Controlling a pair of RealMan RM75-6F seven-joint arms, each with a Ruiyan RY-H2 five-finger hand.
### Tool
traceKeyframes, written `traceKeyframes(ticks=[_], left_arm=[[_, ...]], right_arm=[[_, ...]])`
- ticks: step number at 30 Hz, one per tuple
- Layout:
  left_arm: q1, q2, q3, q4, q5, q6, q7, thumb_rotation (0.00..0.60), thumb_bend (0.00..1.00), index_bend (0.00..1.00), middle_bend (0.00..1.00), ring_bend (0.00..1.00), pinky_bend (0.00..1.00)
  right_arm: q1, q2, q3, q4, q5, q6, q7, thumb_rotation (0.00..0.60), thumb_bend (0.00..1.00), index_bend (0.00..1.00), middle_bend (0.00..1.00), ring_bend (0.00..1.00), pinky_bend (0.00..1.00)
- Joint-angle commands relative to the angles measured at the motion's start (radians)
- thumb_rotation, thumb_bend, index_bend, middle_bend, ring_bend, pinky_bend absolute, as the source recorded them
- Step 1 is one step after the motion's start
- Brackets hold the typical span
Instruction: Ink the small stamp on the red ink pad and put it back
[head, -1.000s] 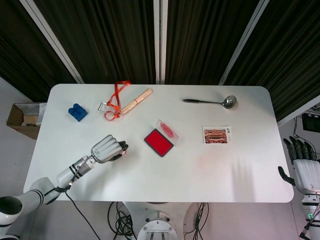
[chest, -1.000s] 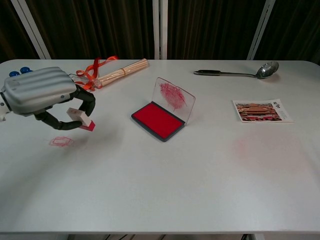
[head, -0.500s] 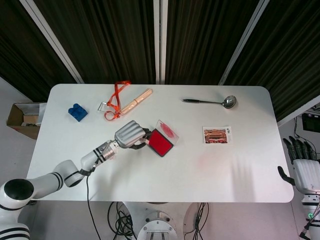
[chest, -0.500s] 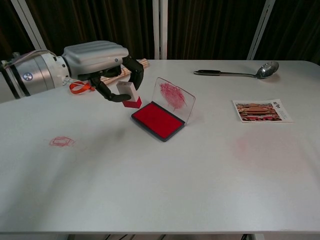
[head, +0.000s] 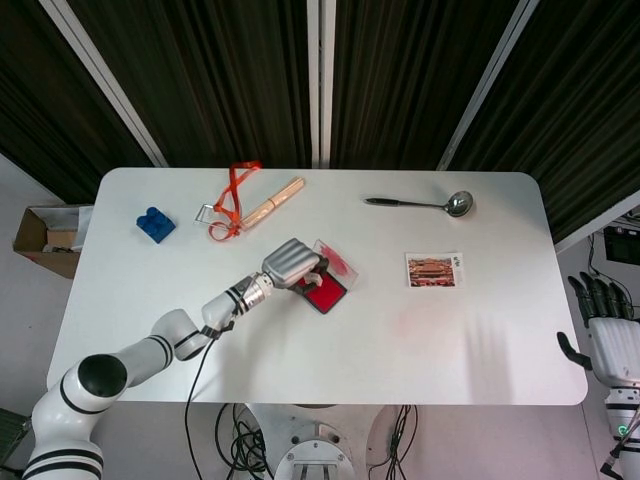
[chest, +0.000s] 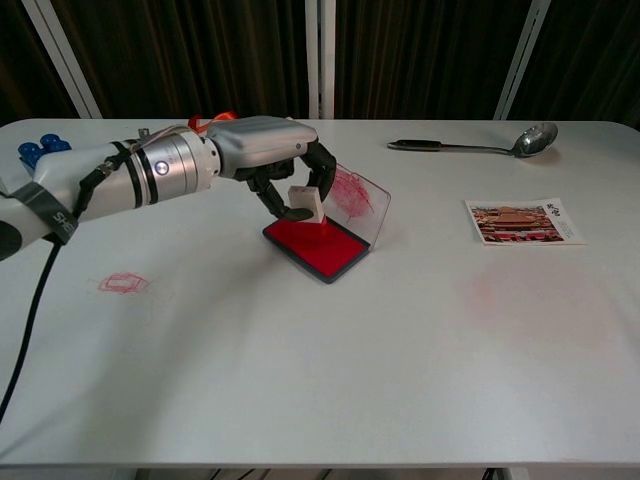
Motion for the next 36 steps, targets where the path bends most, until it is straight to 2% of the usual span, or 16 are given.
traceKeyframes(ticks=[1, 7, 20, 25, 31, 36], left_arm=[[-0.018, -0.036, 0.009, 0.053, 0.000, -0.010, -0.023, 0.600, 0.41, 0.60, 0.60, 0.98, 1.00], [-0.029, -0.078, 0.036, 0.134, 0.008, -0.019, -0.041, 0.600, 0.42, 0.60, 0.60, 0.98, 1.00], [-0.032, -0.124, 0.072, 0.212, 0.009, -0.031, -0.081, 0.600, 0.42, 0.60, 0.60, 0.98, 1.00], [-0.036, -0.125, 0.068, 0.217, 0.007, -0.006, -0.091, 0.600, 0.42, 0.60, 0.60, 0.98, 1.00], [-0.040, -0.057, 0.036, 0.145, -0.017, 0.034, -0.111, 0.600, 0.42, 0.60, 0.60, 0.98, 1.00], [0.018, 0.086, 0.046, -0.027, -0.034, 0.077, -0.084, 0.600, 0.42, 0.60, 0.60, 0.98, 1.00]], right_arm=[[0.001, -0.001, 0.000, 0.002, 0.002, -0.004, 0.001, 0.600, 0.23, 0.00, 0.00, 0.00, 0.00], [0.006, -0.001, 0.003, 0.005, 0.007, -0.013, 0.002, 0.600, 0.23, 0.00, 0.00, 0.00, 0.00], [0.006, -0.004, -0.001, 0.014, 0.014, -0.023, 0.012, 0.600, 0.23, 0.00, 0.00, 0.00, 0.00], [0.002, -0.002, 0.000, 0.016, 0.015, -0.017, 0.018, 0.600, 0.23, 0.00, 0.00, 0.00, 0.00], [0.000, 0.001, 0.000, 0.015, 0.012, -0.012, 0.023, 0.600, 0.23, 0.00, 0.00, 0.00, 0.00], [0.002, -0.003, -0.001, 0.022, 0.006, -0.014, 0.031, 0.600, 0.23, 0.00, 0.00, 0.00, 0.00]])
